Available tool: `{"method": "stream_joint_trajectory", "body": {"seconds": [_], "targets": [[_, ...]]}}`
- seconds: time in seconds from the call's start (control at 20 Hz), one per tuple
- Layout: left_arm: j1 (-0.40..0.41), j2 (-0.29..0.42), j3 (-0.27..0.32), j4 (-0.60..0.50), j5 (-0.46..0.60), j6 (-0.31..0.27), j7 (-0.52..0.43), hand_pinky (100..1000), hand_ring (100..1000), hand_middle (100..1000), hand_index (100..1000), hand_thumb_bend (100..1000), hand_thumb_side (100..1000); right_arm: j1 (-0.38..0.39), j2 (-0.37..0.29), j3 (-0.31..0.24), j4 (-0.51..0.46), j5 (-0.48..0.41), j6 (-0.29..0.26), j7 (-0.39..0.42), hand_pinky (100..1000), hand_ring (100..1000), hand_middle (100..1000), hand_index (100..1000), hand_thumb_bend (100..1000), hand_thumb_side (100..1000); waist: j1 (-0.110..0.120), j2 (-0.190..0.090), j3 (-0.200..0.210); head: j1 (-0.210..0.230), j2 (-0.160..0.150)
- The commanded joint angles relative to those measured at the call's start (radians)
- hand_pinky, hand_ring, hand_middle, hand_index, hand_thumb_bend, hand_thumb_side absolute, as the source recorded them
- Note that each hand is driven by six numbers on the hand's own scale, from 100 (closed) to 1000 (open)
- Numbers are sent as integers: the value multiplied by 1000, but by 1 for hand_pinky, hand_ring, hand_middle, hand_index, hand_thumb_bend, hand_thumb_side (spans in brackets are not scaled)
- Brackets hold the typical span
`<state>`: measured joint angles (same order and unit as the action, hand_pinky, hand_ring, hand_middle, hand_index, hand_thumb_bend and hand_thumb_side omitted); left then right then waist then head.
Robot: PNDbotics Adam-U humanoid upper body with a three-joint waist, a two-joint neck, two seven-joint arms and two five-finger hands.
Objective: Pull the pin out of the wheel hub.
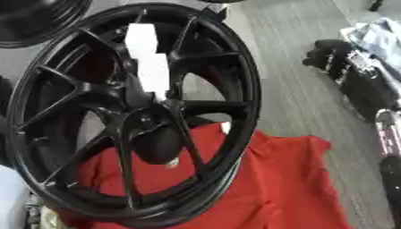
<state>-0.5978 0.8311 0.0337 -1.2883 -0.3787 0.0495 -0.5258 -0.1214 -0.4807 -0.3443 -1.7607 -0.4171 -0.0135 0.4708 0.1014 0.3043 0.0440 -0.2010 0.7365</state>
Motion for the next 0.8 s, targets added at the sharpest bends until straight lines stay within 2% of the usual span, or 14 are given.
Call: {"method": "stream_joint_trajectory", "body": {"seconds": [0.05, 0.1, 0.25, 0.35, 0.45, 0.65, 0.8], "targets": [[-16, 17, 20, -26, 50, 22, 25, 919, 852, 765, 880, 100, 703, -1, -29, -8, -10, 1, 2, -2, 974, 771, 692, 792, 100, 692, -3, -18, 2, -1, -10], [-19, 9, 22, -40, 91, 43, 50, 889, 821, 741, 865, 100, 741, -1, -29, -8, -10, 1, 2, -3, 974, 771, 692, 792, 100, 692, -3, -19, 2, 0, -11], [-28, -29, 21, -110, 248, 111, 170, 825, 761, 687, 795, 100, 726, 0, -29, -7, -9, 0, 3, -3, 973, 771, 692, 792, 100, 693, -4, -21, 2, 2, -15], [-39, -73, 11, -168, 344, 128, 262, 788, 737, 666, 774, 100, 704, 0, -29, -5, -9, -1, 3, -3, 973, 771, 692, 792, 100, 691, -5, -22, 1, 4, -13], [-51, -132, 4, -215, 436, 135, 340, 769, 726, 658, 765, 100, 703, -3, -27, -4, -10, -4, 4, -2, 974, 771, 692, 792, 100, 689, -8, -22, -2, 6, -13], [-81, -296, 4, -269, 603, 121, 491, 722, 688, 623, 766, 100, 732, -6, -22, -4, -12, -11, 4, -3, 974, 772, 693, 792, 100, 688, -15, -20, -6, 10, -13], [-92, -387, -16, -276, 693, 108, 554, 726, 689, 626, 761, 100, 764, -10, -18, -4, -14, -15, 5, -5, 974, 772, 693, 792, 100, 686, -20, -17, -9, 14, -14]]}}
